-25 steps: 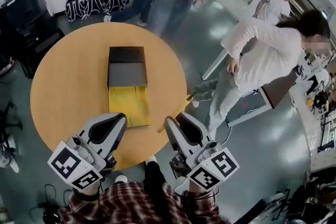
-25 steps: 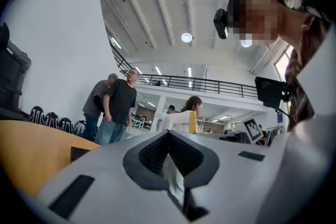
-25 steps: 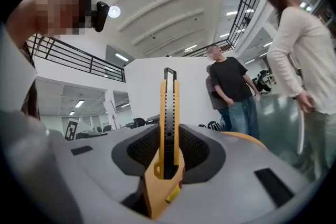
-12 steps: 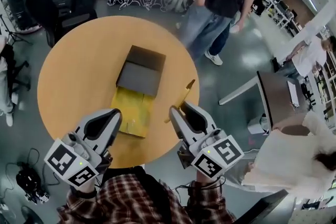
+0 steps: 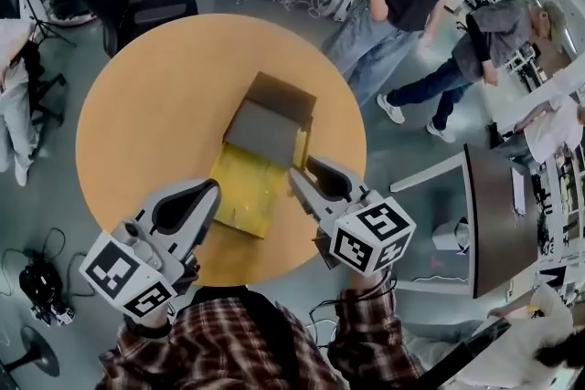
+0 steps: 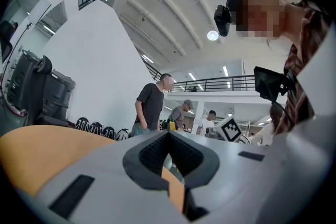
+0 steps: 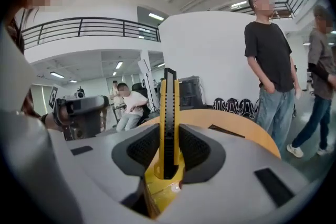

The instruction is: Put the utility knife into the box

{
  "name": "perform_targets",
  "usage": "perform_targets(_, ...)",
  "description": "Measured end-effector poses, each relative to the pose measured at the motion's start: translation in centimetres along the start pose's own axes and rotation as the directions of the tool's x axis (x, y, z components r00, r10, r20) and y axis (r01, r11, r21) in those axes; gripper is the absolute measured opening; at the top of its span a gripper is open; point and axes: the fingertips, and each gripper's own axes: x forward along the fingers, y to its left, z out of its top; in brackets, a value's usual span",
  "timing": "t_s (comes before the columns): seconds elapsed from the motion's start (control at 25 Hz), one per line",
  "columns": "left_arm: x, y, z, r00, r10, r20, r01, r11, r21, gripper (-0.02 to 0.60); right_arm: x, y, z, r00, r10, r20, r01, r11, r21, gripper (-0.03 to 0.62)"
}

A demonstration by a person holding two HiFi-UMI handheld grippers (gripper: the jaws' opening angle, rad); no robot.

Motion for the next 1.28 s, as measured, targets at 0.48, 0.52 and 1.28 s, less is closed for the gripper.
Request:
perform_targets(0.48, -1.8, 3.6, -2.6, 0.992, 0.124, -0.015, -0.125, 0.990, -0.066, 0.011, 10.9, -1.8, -13.1, 0.864, 0.118, -0.489, -0.164, 0.985, -0.051, 0.123)
perform_targets(0.52, -2.1, 4.0, -2.9, 0.991, 0.134, -0.016, -0.135, 0.988, -0.071, 0.011, 11.9, -1.8, -14.5, 0.839, 0.119, -0.530, -0.176, 0.983, -0.059, 0.123)
perform_targets(1.28, -4.9, 7.8, -3.9, 0.972, 0.234, -0.009, -0.234, 0.966, -0.110, 0.011, 17.7, -1.9, -28.7, 0.479, -0.005, -0.878, -0.322, 0.929, -0.181, 0.124)
